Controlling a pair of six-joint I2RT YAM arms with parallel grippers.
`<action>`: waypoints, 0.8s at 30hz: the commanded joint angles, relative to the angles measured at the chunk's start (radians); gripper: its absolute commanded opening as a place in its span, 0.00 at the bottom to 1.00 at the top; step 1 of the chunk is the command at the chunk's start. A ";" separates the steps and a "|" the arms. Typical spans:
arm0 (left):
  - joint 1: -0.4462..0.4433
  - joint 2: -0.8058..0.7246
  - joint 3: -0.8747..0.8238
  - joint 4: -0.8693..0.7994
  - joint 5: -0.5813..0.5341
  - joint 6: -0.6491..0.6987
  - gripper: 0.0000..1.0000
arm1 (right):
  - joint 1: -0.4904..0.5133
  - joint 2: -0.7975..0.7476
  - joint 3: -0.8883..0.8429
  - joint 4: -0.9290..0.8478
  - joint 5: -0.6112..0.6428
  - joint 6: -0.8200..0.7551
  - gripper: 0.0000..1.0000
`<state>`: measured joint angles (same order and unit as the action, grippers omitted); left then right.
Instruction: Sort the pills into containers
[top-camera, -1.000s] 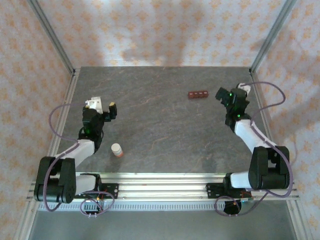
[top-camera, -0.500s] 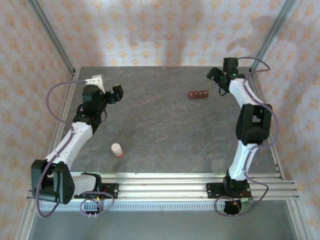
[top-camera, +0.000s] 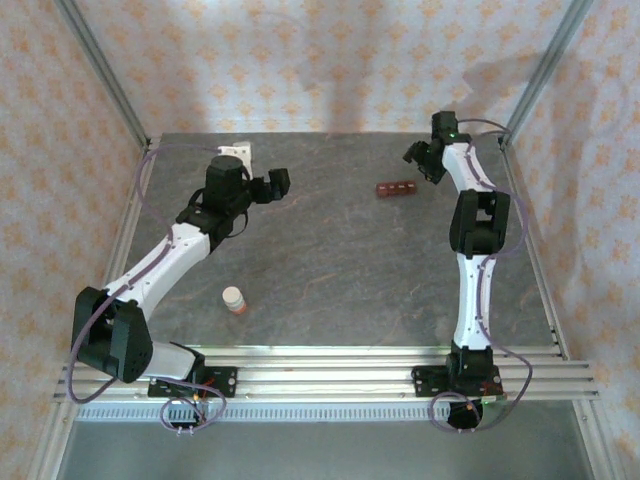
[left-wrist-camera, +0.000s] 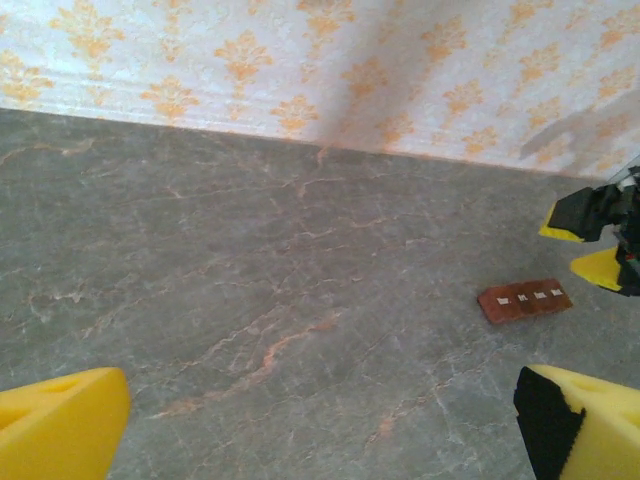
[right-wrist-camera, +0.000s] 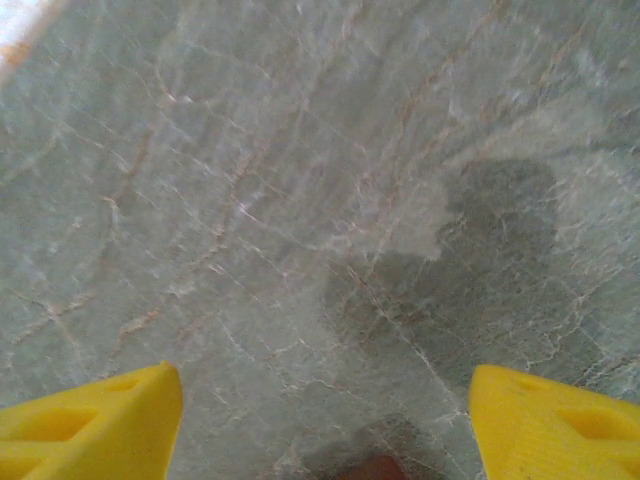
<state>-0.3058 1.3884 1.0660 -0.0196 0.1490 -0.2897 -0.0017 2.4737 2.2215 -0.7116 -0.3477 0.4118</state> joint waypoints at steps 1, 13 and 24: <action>-0.016 0.011 0.026 -0.048 -0.020 0.030 1.00 | -0.001 -0.005 -0.029 -0.005 -0.035 0.034 0.71; -0.030 0.018 0.025 -0.070 -0.029 0.028 1.00 | 0.030 -0.085 -0.215 0.082 -0.046 0.000 0.55; -0.036 0.014 0.000 -0.078 -0.035 -0.009 1.00 | 0.099 -0.164 -0.310 0.089 -0.047 -0.110 0.36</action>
<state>-0.3298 1.3979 1.0660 -0.0650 0.1406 -0.2874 0.0536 2.3699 1.9484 -0.5983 -0.3752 0.3428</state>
